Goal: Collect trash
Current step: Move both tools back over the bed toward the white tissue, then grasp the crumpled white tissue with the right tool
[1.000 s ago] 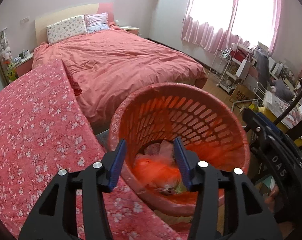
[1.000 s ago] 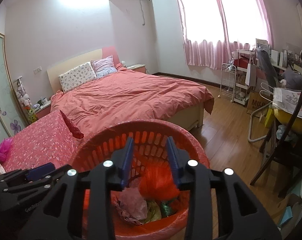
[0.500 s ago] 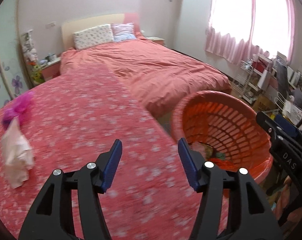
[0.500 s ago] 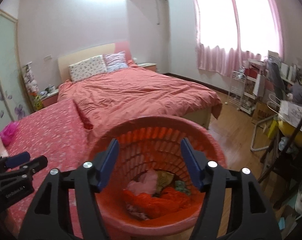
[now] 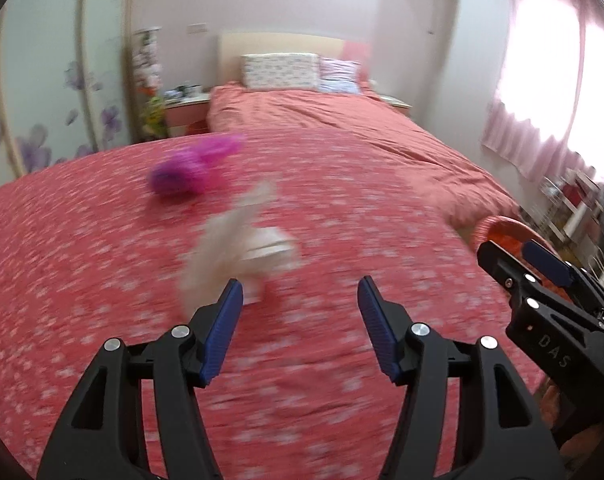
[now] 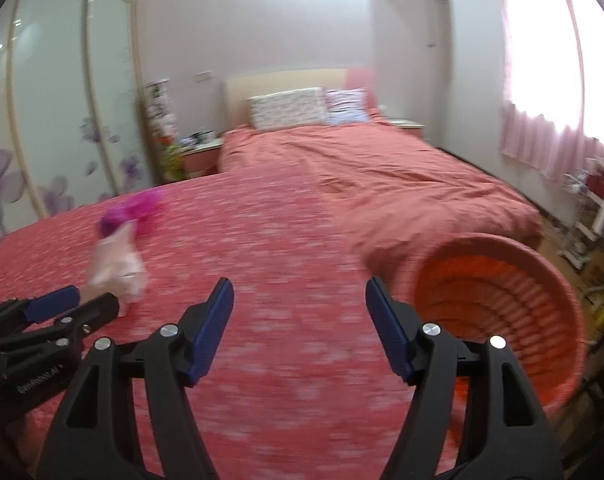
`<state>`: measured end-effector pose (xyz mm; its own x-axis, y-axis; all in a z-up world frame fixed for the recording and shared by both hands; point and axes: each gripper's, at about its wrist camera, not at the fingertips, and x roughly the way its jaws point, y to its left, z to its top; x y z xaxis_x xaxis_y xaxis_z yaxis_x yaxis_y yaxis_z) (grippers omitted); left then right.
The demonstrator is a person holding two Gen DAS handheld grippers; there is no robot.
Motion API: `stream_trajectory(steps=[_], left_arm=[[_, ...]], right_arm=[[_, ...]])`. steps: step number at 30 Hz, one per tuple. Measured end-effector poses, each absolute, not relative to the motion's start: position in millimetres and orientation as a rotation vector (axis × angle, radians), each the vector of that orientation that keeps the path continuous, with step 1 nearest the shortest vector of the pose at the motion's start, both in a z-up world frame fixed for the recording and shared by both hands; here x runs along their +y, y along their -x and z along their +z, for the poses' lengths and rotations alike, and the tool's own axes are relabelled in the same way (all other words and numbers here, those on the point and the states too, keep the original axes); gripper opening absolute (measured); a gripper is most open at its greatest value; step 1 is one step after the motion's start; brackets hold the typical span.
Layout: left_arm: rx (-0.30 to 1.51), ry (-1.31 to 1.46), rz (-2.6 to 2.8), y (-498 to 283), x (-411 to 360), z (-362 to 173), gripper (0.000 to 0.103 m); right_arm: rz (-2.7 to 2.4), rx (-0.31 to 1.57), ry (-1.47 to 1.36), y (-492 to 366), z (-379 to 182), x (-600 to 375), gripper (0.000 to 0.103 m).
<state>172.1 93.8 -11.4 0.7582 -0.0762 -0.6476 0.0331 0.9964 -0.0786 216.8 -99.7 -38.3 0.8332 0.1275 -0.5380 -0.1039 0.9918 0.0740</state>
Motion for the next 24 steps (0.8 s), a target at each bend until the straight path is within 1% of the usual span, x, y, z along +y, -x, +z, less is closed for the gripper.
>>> stream_trajectory(steps=[8,14,20,21,23,24], left_arm=[[0.72,0.118,0.111,-169,169,-19,0.06],[0.735,0.18,0.19,-175,215,-26,0.06],[0.745,0.218,0.223,-182,238,-31,0.06],[0.745,0.221,0.225,-185,242,-32,0.06],[0.747,0.227,0.226,-189,245,-33,0.06],[0.747,0.229,0.225,-191,246,-34,0.06]], right_arm=[[0.304,0.607,-0.024,-231,-36,0,0.067],[0.338,0.651,-0.028,-250,-46,44,0.066],[0.302,0.671,-0.018,-271,-53,63,0.057],[0.297,0.675,-0.011,-273,-56,67,0.054],[0.291,0.686,0.002,-279,-60,73,0.047],[0.29,0.694,0.01,-282,-62,74,0.036]])
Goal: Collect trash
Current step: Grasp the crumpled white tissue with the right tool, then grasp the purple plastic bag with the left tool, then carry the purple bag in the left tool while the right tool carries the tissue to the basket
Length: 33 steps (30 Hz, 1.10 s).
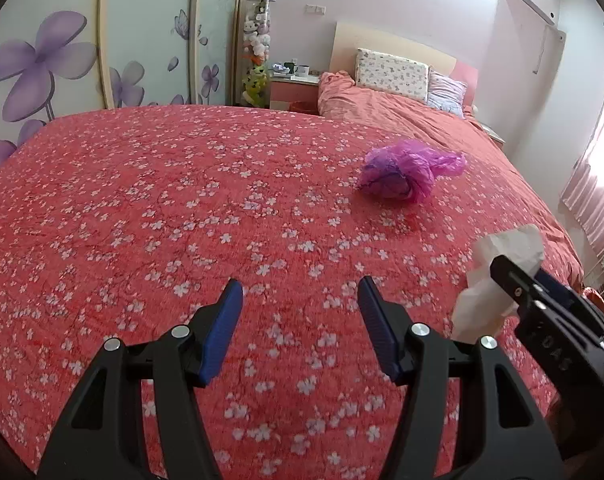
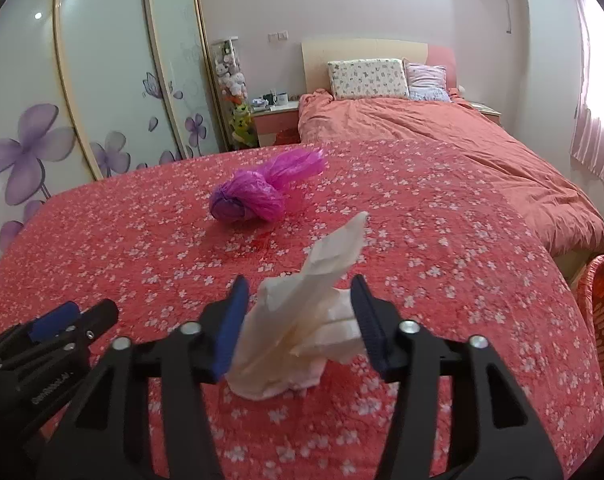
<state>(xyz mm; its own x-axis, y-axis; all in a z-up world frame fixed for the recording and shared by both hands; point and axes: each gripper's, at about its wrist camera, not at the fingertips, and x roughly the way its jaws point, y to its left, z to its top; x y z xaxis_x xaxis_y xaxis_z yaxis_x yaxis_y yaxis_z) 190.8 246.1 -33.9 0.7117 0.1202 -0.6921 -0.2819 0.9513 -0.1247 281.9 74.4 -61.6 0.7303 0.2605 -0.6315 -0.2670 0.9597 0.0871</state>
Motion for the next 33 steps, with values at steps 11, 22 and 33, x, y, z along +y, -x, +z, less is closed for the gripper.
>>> stream_trajectory(steps=[11,22,33], left_arm=[[0.721,0.169,0.173,-247,221,-20,0.077],[0.81,0.036,0.163,-361,173,-30,0.085],[0.864,0.075,0.135,-365,170,-50,0.045]], right_arm=[[0.182,0.67,-0.045,-285,-59,-2,0.005],[0.137,0.699,-0.098,-293,-68,-55,0.005],[0.129,0.686,-0.107,-292,-66,-78,0.005]])
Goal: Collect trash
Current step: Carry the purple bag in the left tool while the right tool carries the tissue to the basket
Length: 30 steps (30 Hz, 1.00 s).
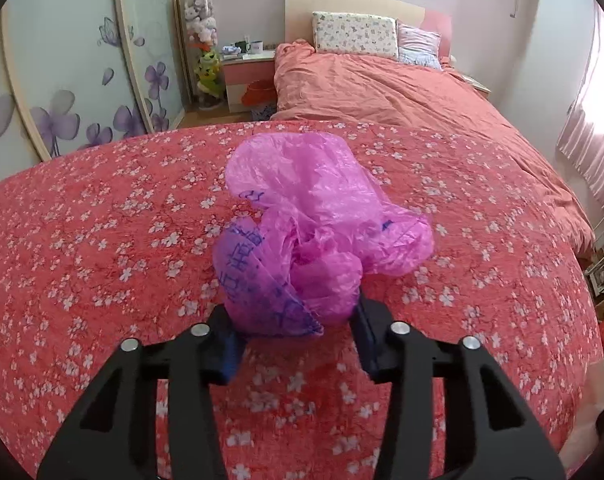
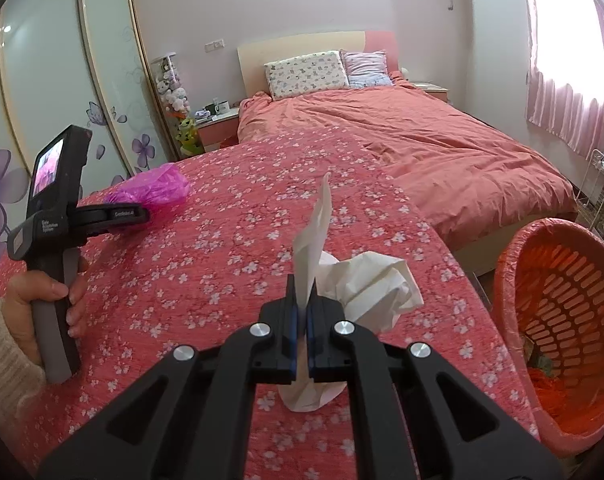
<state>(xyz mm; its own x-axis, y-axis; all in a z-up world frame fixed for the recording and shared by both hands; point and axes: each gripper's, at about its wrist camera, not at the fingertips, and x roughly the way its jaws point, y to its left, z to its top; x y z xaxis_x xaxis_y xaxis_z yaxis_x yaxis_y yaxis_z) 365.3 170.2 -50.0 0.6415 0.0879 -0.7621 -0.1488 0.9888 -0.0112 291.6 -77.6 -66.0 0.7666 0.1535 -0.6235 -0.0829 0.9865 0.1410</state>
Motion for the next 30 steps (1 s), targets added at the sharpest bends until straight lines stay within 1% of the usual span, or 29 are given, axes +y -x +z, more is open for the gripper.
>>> stream_trajectory(steps=[6,14,30], left_arm=[[0.814,0.088,0.14,-331,163,-29,0.044],[0.756,0.044,0.138,-265,128,-12,0.045],[0.707,-0.005,0.067,-207,75,6,0.046]], right_arm=[[0.129,0.657,-0.102,-282,-53,-82,0.005],[0.118,0.626,-0.082,-256,-39,-90,0.005],[0.083,0.595,-0.053,-214,-25,-115,0.005]])
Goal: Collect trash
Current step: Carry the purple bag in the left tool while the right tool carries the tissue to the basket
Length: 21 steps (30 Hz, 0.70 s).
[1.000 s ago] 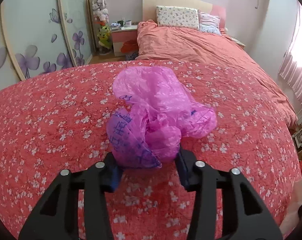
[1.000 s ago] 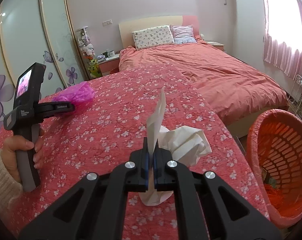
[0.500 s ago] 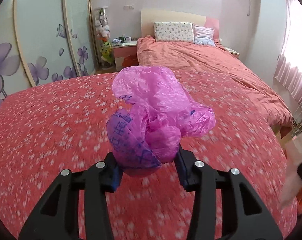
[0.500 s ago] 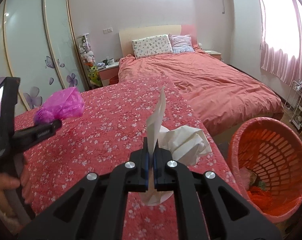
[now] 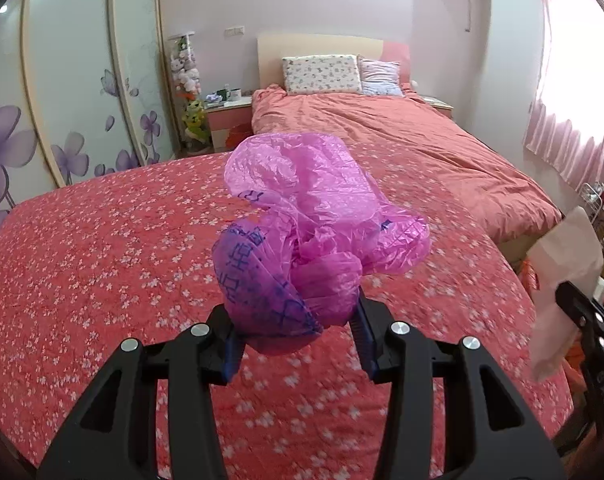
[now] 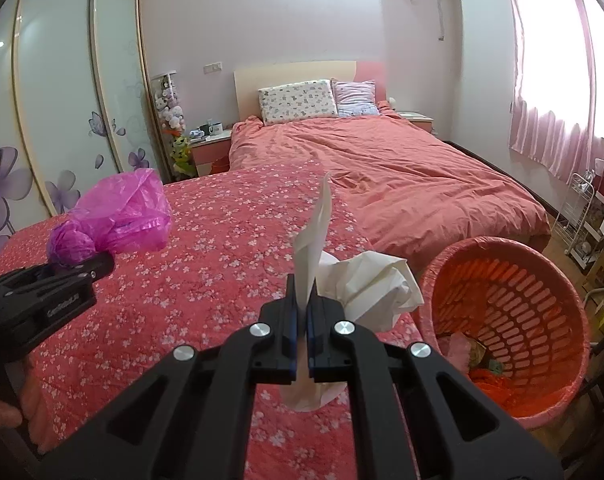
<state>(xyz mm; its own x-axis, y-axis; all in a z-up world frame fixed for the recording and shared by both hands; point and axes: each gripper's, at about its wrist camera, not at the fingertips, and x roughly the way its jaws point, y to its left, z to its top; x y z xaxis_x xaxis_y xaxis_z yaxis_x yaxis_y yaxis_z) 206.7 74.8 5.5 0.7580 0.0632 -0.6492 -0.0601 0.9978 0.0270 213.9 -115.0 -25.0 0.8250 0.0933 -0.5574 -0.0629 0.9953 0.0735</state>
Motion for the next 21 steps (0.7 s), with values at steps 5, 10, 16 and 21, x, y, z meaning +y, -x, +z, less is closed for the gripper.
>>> stream_trajectory(steps=[5,10,16,21], left_arm=[[0.705,-0.009,0.026,-199,61,3,0.046],[0.711,-0.01,-0.003,-199,51,0,0.046],[0.695,-0.037,-0.036,-194,31,-2,0.046],[0.697,-0.039,-0.087,-193,14,-4,0.046]], right_arm=[[0.064,0.592,-0.064,-209,-26,-125,0.005],[0.04,0.585,-0.068,-204,-26,-138,0.005],[0.003,0.586,-0.095,-199,-30,-159,0.005],[-0.029,0.577,-0.126,-191,-31,-179,0.005]])
